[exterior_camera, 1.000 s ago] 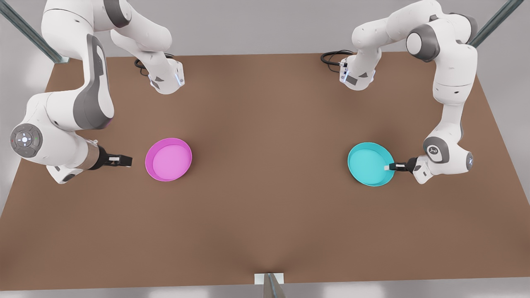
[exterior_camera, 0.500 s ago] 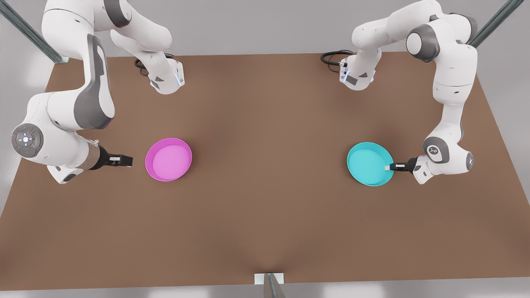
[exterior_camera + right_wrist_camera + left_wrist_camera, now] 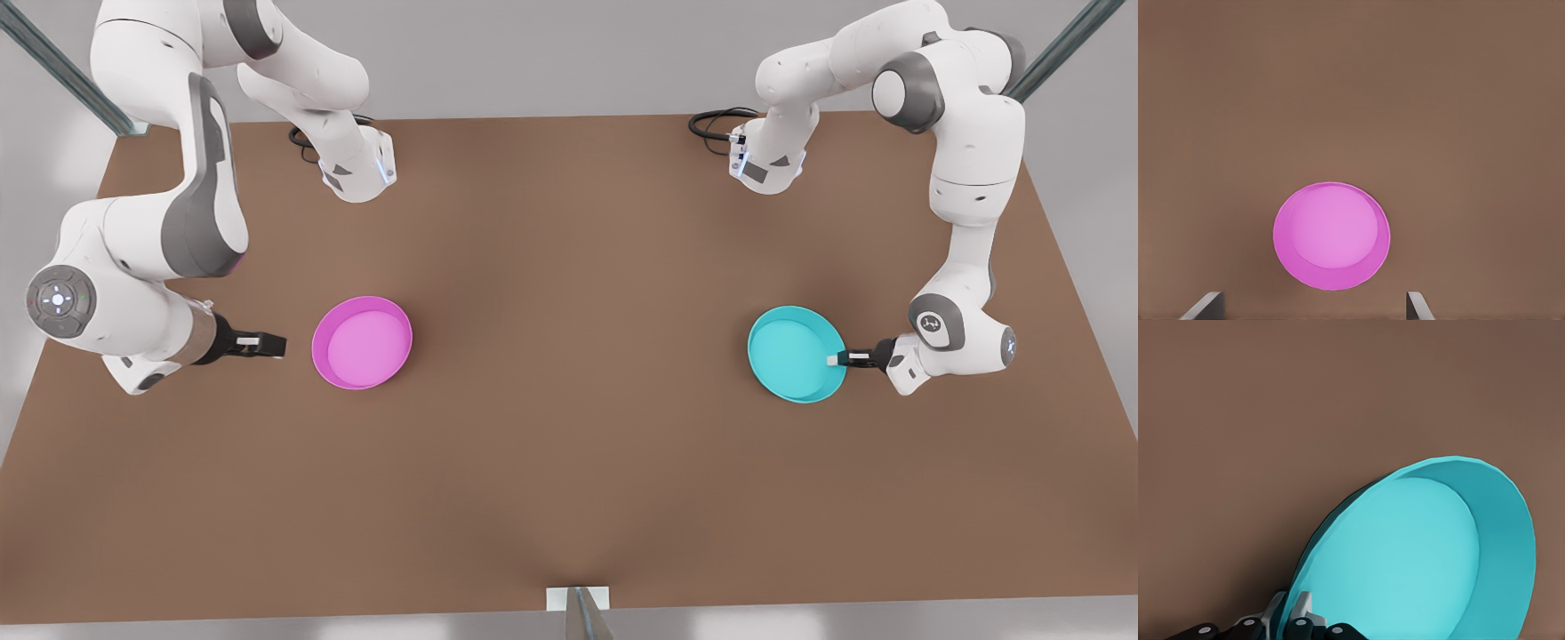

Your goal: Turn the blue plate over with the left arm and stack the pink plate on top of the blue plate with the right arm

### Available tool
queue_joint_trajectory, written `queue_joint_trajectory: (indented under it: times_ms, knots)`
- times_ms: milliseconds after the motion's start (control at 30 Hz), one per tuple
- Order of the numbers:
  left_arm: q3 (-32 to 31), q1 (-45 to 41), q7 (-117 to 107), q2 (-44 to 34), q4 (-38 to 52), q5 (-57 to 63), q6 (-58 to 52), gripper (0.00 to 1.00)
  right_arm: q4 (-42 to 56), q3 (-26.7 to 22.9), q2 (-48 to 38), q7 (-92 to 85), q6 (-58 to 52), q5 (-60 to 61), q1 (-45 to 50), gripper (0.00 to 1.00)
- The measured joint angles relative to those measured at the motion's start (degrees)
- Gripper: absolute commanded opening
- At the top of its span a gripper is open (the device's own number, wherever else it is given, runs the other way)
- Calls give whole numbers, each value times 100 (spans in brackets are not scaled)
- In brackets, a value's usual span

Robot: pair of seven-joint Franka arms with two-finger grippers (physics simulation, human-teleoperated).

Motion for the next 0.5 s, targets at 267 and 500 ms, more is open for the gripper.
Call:
queue_joint_trajectory:
  times_ms: [267,500]
  knots:
    - [0,0,-3,-9,-2,171,-38,24,-18,0,28,25,18,-15,190,100]
    - [26,-9,-32,-112,0,447,-157,22,1,0,35,19,18,-7,142,100]
